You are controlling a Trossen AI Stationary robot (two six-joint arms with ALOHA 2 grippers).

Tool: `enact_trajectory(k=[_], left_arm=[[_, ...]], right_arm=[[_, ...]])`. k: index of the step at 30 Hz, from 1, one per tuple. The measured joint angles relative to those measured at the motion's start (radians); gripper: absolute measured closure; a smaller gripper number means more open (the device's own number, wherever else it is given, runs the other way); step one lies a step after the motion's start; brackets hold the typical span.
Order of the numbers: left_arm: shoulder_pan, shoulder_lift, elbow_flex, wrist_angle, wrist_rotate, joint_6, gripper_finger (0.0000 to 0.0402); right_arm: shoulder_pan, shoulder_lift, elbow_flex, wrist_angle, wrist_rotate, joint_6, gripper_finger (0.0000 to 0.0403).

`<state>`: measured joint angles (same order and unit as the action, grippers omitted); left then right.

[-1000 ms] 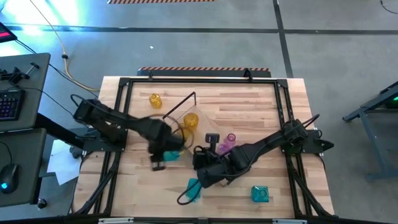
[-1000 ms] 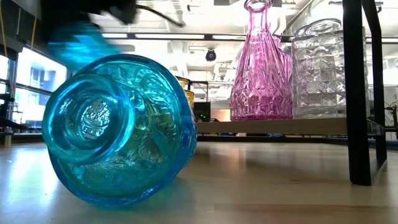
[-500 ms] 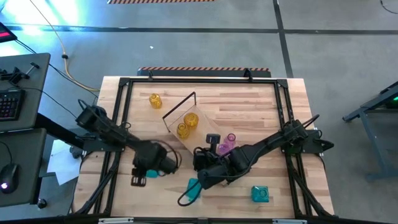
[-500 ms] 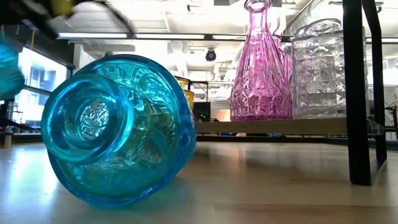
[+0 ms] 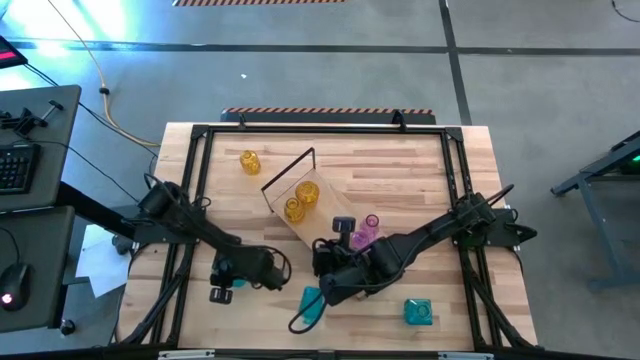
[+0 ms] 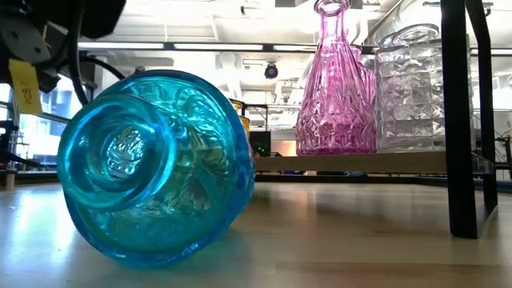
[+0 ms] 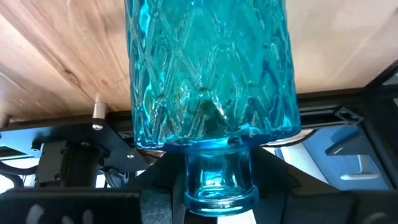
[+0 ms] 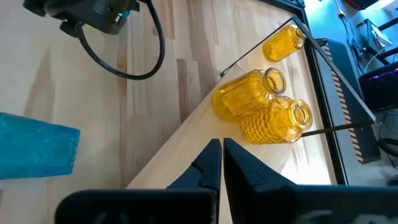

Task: Sort vases onto shelf
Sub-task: Put the left blue crystal vase on the shelf

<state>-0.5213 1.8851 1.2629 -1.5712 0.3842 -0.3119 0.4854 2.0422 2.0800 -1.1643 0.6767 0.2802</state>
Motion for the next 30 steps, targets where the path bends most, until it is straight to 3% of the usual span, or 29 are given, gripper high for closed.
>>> enact_trajectory(k=[6, 17, 24, 30], left_arm=[[0.021, 0.0, 0.009, -0.002, 0.0, 0.0, 0.0268], [0.069, 0.0, 0.116, -0.001, -0.029, -0.018, 0.027], [0.086, -0.056, 0.29, 0.006, -0.286, -0.136, 0.0269], [0.1, -0.191, 0.372, 0.062, -0.44, -0.378, 0.0269]], right_arm=[[0.0, 0.0, 0.0, -0.01, -0.006, 0.0, 0.0403], [0.0, 0.0, 0.0, -0.014, -0.007, -0.019, 0.0403], [0.0, 0.0, 0.0, -0.014, -0.007, -0.008, 0.0403], [0.009, 0.0, 0.0, -0.015, -0.007, 0.052, 0.0403]])
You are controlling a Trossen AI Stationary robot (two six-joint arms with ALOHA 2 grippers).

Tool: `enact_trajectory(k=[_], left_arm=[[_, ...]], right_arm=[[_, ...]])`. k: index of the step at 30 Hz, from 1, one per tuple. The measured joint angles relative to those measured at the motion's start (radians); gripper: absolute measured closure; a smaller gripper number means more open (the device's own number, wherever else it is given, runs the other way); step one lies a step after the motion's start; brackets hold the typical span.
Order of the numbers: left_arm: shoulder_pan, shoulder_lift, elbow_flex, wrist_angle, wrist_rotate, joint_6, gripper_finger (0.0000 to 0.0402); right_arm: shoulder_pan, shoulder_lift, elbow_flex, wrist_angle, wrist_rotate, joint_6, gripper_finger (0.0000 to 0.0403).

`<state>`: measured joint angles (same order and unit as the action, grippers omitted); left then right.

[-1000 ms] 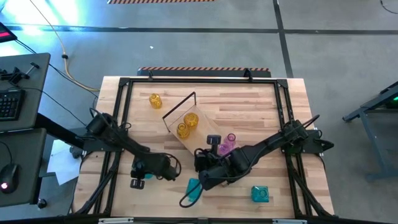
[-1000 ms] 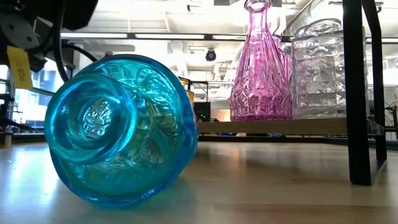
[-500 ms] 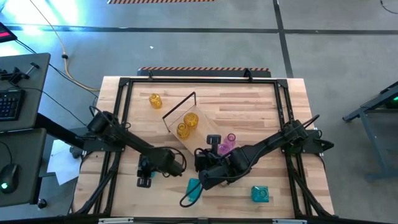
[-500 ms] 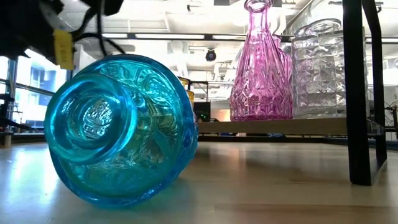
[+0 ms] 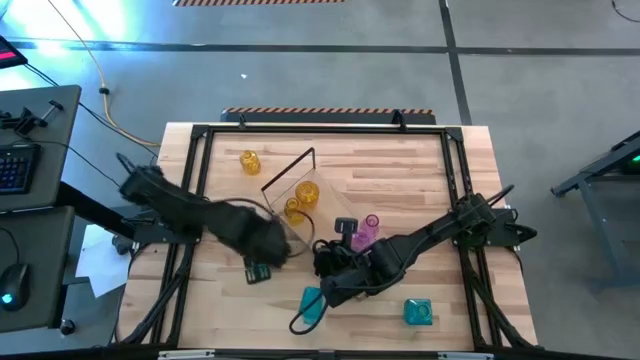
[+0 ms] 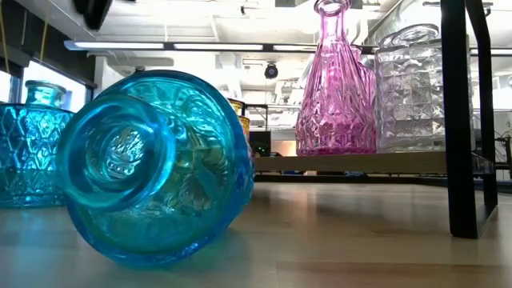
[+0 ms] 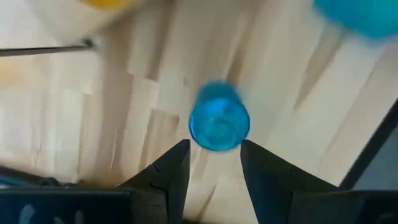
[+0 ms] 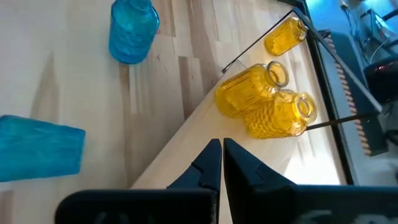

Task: Sort vases onto shelf
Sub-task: Put the left blue crystal vase on the shelf

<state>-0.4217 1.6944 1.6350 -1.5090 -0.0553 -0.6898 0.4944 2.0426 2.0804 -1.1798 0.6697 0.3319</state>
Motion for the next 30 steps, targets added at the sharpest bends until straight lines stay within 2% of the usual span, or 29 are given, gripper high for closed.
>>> enact_trajectory(k=[4, 7, 10, 13, 16, 19, 23, 30], left_arm=[[-0.082, -0.148, -0.047, 0.09, -0.212, -0.278, 0.0268], [-0.172, -0.256, -0.148, 0.205, -0.377, -0.5, 0.0268], [-0.245, -0.328, -0.275, 0.266, -0.447, -0.687, 0.0268], [-0.298, -0.359, -0.387, 0.34, -0.448, -0.799, 0.0268], [-0.33, -0.362, -0.459, 0.449, -0.42, -0.814, 0.0268], [-0.35, -0.356, -0.504, 0.523, -0.346, -0.741, 0.0268], [-0.367, -0.357, -0.529, 0.537, -0.306, -0.661, 0.0268], [-0.348, -0.357, -0.559, 0.534, -0.285, -0.512, 0.0268]], right_arm=[[0.018, 0.0, 0.0, -0.004, 0.011, 0.062, 0.0403], [0.029, -0.002, 0.0, -0.011, 0.052, 0.13, 0.0403], [0.033, -0.032, 0.0, -0.034, 0.093, 0.241, 0.0403], [0.029, -0.087, 0.001, -0.08, 0.126, 0.358, 0.0403], [0.021, -0.151, 0.001, -0.132, 0.125, 0.43, 0.0403], [0.011, -0.23, 0.001, -0.164, 0.083, 0.433, 0.0403], [0.003, -0.326, 0.001, -0.192, 0.026, 0.407, 0.0403], [0.003, -0.474, 0.001, -0.243, 0.033, 0.316, 0.0403]])
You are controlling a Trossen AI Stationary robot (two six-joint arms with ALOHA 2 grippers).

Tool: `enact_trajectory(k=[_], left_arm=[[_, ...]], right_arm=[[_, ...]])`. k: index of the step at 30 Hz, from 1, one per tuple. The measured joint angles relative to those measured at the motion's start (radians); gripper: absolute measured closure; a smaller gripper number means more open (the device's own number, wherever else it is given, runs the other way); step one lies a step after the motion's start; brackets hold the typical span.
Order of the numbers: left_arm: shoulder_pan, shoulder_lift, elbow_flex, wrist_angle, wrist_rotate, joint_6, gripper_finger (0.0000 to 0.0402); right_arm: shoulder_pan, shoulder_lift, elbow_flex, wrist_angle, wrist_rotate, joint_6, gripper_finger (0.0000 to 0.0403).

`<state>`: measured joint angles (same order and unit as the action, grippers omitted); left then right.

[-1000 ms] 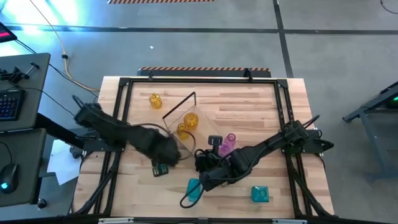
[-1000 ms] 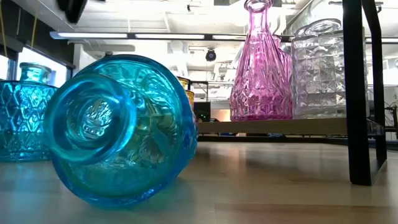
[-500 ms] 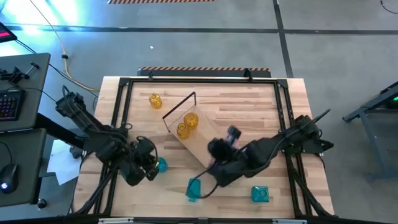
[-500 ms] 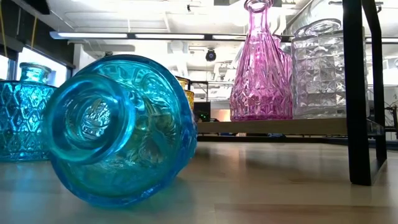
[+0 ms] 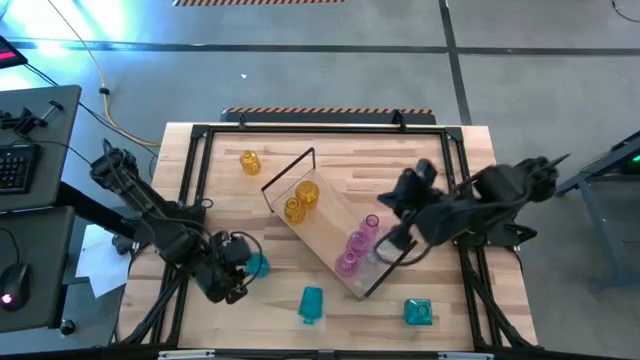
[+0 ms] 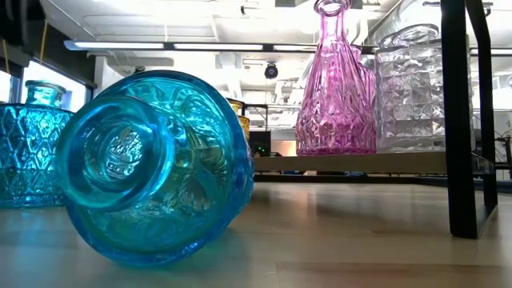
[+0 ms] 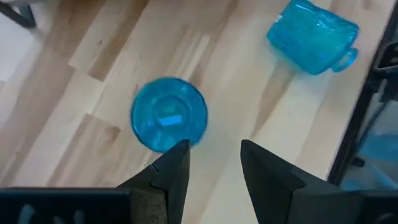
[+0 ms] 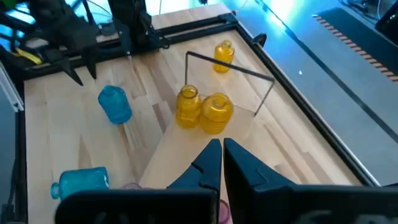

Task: Sort vases onto shelf
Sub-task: Put the left blue crystal vase on the shelf

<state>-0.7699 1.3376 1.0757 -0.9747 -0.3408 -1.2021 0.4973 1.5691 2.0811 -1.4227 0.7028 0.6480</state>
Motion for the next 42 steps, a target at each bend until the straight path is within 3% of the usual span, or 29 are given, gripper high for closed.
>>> enact_trajectory(k=[5, 11, 17, 25, 32, 42], left_arm=[[0.052, 0.0, 0.0, 0.006, 0.057, 0.083, 0.0258], [0.084, 0.027, 0.001, 0.056, 0.125, 0.188, 0.0214], [0.083, 0.098, 0.001, 0.068, 0.13, 0.332, 0.0181], [0.119, 0.164, 0.001, 0.078, 0.136, 0.369, 0.0177], [0.144, 0.165, 0.043, 0.087, 0.249, 0.386, 0.0177], [0.144, 0.164, 0.124, -0.102, 0.197, 0.685, 0.0177]], right_arm=[[0.0, -0.063, 0.0, -0.019, 0.0, -0.064, 0.0403], [0.001, -0.088, 0.0, -0.117, -0.007, -0.081, 0.0403], [0.001, -0.088, -0.001, -0.145, -0.024, -0.093, 0.0403], [0.001, -0.088, -0.001, -0.148, -0.026, -0.1, 0.0403], [0.001, -0.088, -0.001, -0.148, -0.026, -0.095, 0.0403], [0.001, -0.088, -0.001, -0.148, -0.026, -0.073, 0.0403]])
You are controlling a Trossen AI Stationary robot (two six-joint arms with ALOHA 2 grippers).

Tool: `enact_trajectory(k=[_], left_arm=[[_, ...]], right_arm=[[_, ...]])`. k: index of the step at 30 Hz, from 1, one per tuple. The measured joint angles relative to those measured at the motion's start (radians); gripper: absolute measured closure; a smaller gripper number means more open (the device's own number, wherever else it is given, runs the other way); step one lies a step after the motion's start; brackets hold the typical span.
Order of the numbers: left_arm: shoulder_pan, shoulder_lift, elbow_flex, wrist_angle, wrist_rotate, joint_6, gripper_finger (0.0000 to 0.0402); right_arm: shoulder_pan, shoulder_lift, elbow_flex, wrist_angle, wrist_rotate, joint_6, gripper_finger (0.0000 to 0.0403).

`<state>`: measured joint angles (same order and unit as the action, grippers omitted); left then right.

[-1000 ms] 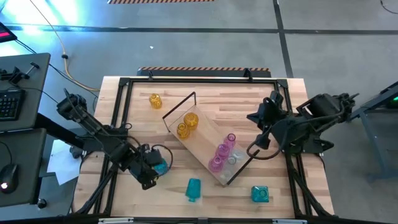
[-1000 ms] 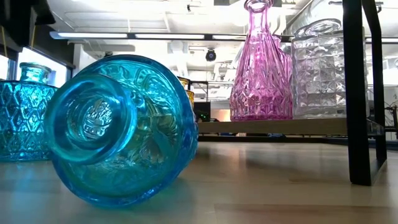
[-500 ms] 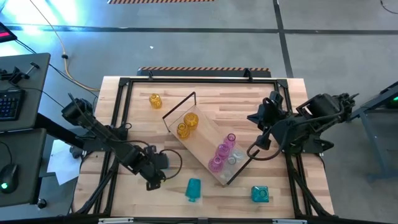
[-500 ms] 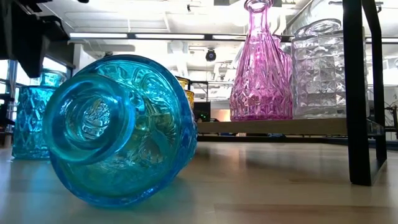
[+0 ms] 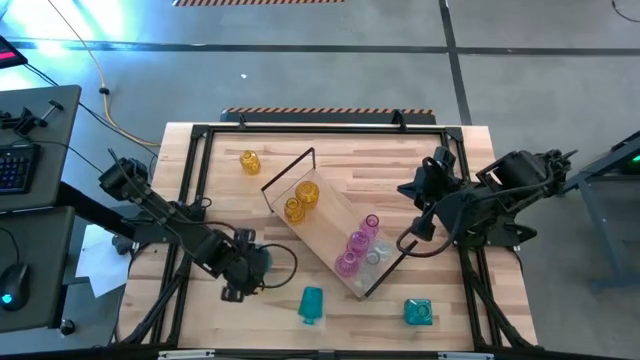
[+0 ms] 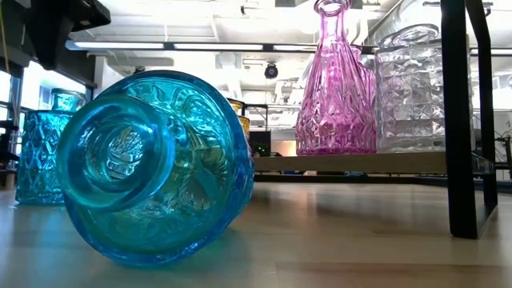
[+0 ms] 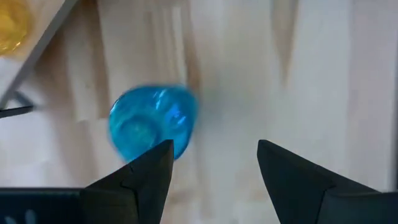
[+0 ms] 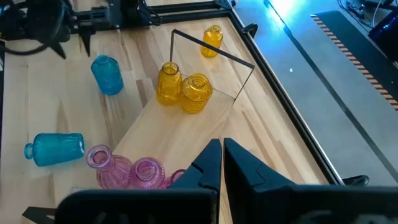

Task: Sort vases onto shelf
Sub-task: Put the left blue crystal vase on the shelf

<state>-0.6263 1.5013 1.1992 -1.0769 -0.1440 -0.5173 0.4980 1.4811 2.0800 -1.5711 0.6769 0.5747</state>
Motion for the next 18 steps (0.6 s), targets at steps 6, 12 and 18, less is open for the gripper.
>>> enact_trajectory(k=[6, 12, 18], left_arm=[[-0.002, -0.003, 0.0, -0.094, -0.049, 0.192, 0.0177], [-0.001, -0.022, 0.0, -0.077, -0.094, 0.338, 0.0177], [0.001, -0.058, -0.018, -0.051, -0.086, 0.412, 0.0177]], right_arm=[[0.0, 0.0, 0.0, 0.0, 0.0, 0.053, 0.0403], [0.0, 0.0, -0.001, 0.003, 0.004, 0.119, 0.0403], [0.0, 0.001, -0.001, 0.012, 0.007, 0.194, 0.0403]])
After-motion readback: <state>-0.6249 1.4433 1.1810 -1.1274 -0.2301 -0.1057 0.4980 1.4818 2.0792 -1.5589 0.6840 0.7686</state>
